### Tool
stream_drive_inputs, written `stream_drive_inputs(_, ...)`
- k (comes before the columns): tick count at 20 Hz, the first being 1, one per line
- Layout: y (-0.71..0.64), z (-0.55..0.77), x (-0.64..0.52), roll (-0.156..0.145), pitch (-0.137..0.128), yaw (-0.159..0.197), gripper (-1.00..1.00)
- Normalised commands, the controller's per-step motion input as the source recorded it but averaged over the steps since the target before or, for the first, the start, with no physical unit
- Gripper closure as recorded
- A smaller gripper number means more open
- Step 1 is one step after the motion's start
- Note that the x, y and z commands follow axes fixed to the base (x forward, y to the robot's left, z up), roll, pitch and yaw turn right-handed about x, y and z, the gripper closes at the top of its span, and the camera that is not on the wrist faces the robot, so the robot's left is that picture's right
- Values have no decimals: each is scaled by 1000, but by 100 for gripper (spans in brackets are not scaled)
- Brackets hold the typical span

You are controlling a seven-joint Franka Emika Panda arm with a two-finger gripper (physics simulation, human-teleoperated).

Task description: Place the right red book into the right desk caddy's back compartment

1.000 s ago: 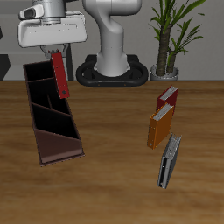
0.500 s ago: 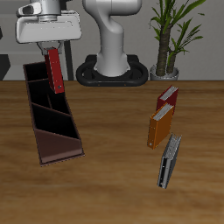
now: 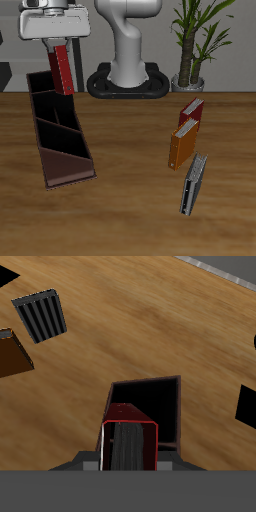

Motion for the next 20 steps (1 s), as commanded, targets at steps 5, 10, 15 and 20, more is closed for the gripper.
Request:
stream_drive_inputs(5, -52, 0, -335, -16, -29, 38, 100)
stream_drive_inputs(10, -173, -38, -223, -72, -7, -35, 100)
stream_drive_inputs(15, -119, -36, -169, -34, 17, -38, 100)
stream_drive_inputs(20, -42, -1, -178, 5, -4, 16, 100)
